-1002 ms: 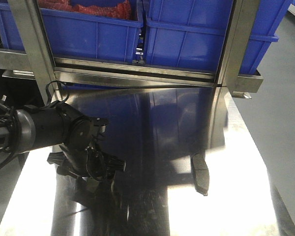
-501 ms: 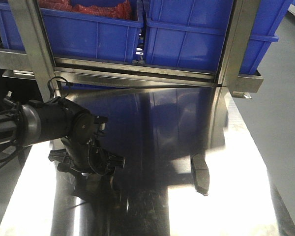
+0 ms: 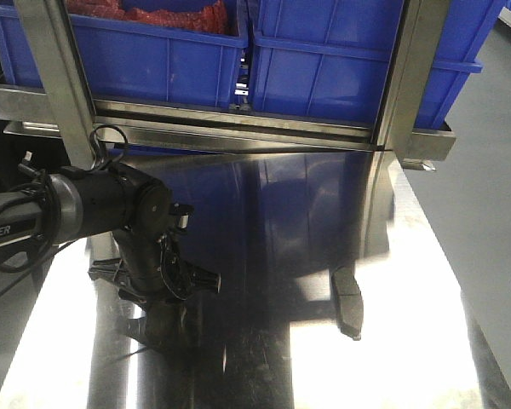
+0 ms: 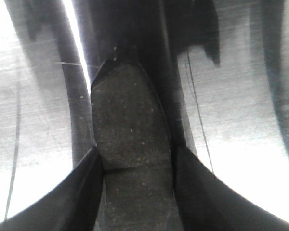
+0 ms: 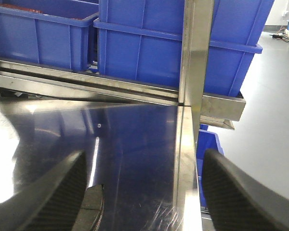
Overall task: Move and align brake pads A on conveyor
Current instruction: 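Close the left gripper on the brake pad and lift it, then move the right arm toward the other brake pad, then lower the open right gripper over the second brake pad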
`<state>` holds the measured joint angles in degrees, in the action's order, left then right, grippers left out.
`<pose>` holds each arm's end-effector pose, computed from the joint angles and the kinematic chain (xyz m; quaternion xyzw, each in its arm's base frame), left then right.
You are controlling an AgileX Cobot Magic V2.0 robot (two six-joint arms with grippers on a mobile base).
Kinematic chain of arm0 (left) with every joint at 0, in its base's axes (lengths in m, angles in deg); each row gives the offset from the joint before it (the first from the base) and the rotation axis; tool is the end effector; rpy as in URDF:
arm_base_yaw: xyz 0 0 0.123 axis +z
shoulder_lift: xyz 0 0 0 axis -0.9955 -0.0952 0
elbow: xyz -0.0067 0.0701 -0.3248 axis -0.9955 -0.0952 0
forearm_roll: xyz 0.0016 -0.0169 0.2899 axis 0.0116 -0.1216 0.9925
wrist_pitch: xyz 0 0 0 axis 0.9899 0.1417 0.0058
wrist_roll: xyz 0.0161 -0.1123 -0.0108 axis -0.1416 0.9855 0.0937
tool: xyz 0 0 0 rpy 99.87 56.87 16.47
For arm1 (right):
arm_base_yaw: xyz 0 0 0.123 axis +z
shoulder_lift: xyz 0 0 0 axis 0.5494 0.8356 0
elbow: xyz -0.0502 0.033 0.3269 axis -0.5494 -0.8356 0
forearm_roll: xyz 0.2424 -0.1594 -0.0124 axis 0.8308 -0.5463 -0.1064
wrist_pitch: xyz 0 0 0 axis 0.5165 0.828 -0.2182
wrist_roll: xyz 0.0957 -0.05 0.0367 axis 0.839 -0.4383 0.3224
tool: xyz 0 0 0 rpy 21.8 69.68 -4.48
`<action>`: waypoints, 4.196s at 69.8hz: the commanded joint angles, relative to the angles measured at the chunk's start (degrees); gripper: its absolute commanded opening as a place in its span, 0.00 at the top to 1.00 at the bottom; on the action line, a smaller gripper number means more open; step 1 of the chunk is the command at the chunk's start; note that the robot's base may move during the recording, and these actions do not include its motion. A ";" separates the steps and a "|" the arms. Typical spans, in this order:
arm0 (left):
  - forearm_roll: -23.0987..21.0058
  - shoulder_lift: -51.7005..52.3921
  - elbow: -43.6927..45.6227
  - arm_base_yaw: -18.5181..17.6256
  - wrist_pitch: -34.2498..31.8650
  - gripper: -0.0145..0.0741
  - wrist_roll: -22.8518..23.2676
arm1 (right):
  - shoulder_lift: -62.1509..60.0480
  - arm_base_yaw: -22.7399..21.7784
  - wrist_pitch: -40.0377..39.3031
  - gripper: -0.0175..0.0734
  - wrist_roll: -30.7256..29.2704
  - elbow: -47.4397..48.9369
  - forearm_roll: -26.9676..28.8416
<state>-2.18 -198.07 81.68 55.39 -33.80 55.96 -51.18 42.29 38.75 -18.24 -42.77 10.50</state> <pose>0.3705 -0.2057 0.1520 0.0514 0.9985 -0.0045 0.0175 0.1073 0.0159 0.2897 -0.0522 0.7692 0.0509 0.6348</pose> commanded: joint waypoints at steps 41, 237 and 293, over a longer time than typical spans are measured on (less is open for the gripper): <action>4.48 18.39 -0.79 -0.12 3.10 0.85 -3.39 | 0.36 -0.13 -4.44 0.26 -0.24 1.58 -0.31; 17.72 73.90 -38.39 -0.12 -18.00 0.85 7.25 | 4.16 -0.13 -4.30 0.26 -1.74 6.97 0.57; 17.72 73.90 -38.39 -0.12 -18.00 0.85 7.25 | 52.94 12.20 20.69 0.26 -1.72 40.20 1.48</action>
<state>14.17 -124.38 41.75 55.39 -47.34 62.60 -1.44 52.39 60.22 -21.16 -7.13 12.68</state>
